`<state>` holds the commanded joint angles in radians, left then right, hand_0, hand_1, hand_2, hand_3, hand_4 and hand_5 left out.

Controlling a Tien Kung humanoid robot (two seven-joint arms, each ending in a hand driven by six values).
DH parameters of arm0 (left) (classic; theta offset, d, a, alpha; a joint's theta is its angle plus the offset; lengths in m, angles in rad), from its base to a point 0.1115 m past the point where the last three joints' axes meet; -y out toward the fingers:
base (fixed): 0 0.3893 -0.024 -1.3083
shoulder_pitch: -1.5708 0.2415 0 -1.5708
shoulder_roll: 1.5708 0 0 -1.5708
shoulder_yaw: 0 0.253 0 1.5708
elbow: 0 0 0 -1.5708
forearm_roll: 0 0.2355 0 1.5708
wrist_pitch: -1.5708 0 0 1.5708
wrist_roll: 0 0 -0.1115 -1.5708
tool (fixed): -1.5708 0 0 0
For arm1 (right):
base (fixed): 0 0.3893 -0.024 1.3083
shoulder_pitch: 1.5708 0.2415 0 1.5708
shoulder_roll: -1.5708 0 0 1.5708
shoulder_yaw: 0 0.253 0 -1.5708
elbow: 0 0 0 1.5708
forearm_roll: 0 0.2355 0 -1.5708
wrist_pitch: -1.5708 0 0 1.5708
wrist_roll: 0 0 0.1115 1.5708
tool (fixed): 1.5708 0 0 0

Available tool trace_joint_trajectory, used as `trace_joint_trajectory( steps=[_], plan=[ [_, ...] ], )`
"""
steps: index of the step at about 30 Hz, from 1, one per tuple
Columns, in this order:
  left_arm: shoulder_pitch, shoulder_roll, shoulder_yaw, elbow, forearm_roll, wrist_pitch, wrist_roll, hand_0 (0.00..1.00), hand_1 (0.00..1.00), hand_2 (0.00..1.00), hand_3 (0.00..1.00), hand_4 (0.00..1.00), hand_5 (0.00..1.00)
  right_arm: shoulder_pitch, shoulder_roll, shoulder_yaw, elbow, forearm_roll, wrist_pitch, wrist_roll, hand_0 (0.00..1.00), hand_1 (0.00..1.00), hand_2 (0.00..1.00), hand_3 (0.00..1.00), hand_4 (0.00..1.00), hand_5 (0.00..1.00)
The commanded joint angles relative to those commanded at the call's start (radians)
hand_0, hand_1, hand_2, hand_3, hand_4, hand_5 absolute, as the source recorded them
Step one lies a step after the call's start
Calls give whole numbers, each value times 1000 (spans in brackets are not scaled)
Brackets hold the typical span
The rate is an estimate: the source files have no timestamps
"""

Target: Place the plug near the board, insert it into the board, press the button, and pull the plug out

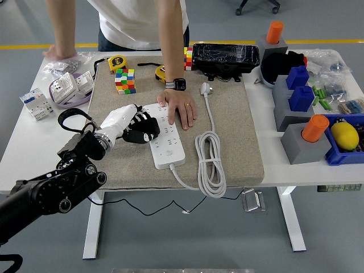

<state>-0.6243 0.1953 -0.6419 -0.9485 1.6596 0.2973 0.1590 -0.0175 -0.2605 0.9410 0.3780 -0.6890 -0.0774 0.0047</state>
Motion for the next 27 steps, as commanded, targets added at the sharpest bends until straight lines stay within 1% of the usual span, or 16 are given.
trace_joint_trajectory(
  steps=[4, 5, 6, 8, 11, 12, 16, 18, 23, 24, 27],
  plan=[
    [0, 1, 1, 2, -5, 5, -8, 303, 439, 460, 514, 720, 175, 0, 0, 1, 0, 0, 0, 0, 608, 626, 624, 550, 944, 482],
    [1, 2, 0, 1, -7, 11, -19, 303, 439, 460, 514, 720, 175, -1, -1, 1, 0, -1, 0, 0, 608, 626, 624, 550, 944, 482],
    [2, 3, -2, -1, -10, 16, -31, 288, 403, 416, 491, 708, 135, -1, -1, 1, 0, -1, 0, 0, 607, 626, 624, 550, 944, 482],
    [4, 5, -6, -3, -13, 26, -52, 288, 403, 416, 491, 708, 135, -1, -2, 1, 0, -1, -1, 0, 607, 626, 624, 550, 944, 482],
    [10, 10, -18, -6, -30, 43, -98, 288, 403, 416, 491, 708, 135, -1, -2, 0, 0, -2, -1, 0, 607, 626, 624, 550, 944, 482],
    [12, 12, -23, -7, -36, 49, -114, 280, 384, 402, 486, 689, 106, -1, -1, 0, 0, -2, 0, 0, 606, 626, 623, 550, 944, 481],
    [23, 21, -49, -9, -38, 64, -150, 280, 384, 402, 486, 689, 106, 0, 0, -2, 1, -2, 0, 0, 606, 626, 623, 550, 944, 481],
    [25, 25, -57, -1, -33, 66, -153, 282, 392, 404, 490, 683, 98, 0, 0, -2, 0, -2, 0, 0, 608, 625, 623, 549, 943, 481],
    [33, 42, -83, 48, -26, 72, -156, 282, 392, 404, 490, 683, 98, -1, 0, 2, 1, -3, 0, 0, 608, 625, 623, 549, 943, 481],
    [34, 45, -87, 59, -29, 72, -155, 301, 422, 447, 517, 693, 113, -1, 0, 2, 1, -3, 0, 0, 606, 625, 623, 549, 943, 481],
    [36, 50, -88, 83, -39, 68, -150, 301, 422, 447, 517, 693, 113, -3, 1, 1, 0, -3, 0, 0, 606, 625, 623, 549, 943, 481]
  ],
)
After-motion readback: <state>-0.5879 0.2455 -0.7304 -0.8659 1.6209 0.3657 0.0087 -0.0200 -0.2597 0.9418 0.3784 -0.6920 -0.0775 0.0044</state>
